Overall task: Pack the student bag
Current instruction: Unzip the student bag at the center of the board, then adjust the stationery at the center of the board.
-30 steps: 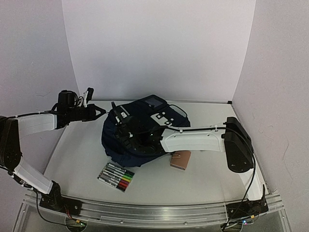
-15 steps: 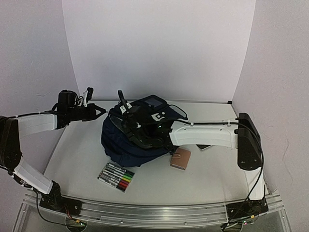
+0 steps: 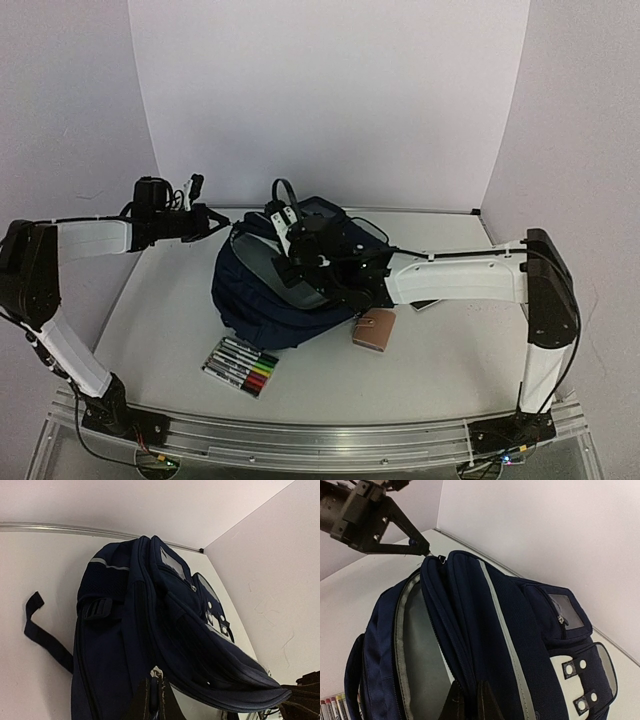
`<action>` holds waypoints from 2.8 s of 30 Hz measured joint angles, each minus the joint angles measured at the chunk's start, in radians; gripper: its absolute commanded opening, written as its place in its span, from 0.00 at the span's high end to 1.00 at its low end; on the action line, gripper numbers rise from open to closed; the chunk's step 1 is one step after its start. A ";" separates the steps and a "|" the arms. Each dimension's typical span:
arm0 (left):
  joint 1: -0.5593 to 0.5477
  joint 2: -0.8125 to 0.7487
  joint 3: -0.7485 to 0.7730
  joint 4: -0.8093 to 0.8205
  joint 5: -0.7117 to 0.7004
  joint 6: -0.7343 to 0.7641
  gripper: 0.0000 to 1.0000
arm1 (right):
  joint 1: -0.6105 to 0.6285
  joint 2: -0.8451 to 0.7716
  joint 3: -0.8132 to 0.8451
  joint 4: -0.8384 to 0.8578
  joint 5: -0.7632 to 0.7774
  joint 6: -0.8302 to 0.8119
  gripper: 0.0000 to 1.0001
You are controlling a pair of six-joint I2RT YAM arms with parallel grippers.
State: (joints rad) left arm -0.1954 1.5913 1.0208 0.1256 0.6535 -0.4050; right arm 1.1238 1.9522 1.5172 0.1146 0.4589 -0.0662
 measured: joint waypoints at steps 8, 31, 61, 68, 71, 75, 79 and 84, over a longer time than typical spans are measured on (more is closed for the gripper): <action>0.010 0.299 0.207 0.193 0.220 -0.121 1.00 | -0.045 -0.062 -0.070 0.084 -0.056 -0.012 1.00; -0.007 0.704 0.586 0.354 0.411 -0.175 0.93 | -0.156 -0.118 -0.160 0.171 -0.350 0.095 1.00; 0.088 0.030 0.071 0.110 -0.176 -0.065 0.28 | -0.134 0.141 0.129 0.105 -0.160 0.142 0.98; 0.066 -0.050 -0.085 0.060 -0.186 -0.134 0.27 | -0.160 0.214 0.235 0.078 -0.239 0.139 0.19; 0.043 -0.074 -0.128 0.035 -0.192 -0.152 0.27 | -0.166 0.181 0.214 0.074 -0.246 0.149 0.08; 0.014 -0.114 -0.173 0.017 -0.205 -0.164 0.27 | -0.187 0.018 0.068 0.019 -0.245 0.214 0.02; -0.007 -0.141 -0.202 0.008 -0.219 -0.173 0.27 | -0.268 -0.164 -0.100 -0.001 -0.268 0.340 0.02; -0.022 -0.157 -0.233 0.002 -0.238 -0.181 0.26 | -0.459 -0.303 -0.323 -0.011 -0.321 0.540 0.03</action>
State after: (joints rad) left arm -0.2171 1.4346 0.7877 0.1277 0.4150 -0.5861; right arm 0.6648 1.6493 1.1944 0.1040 0.1383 0.4742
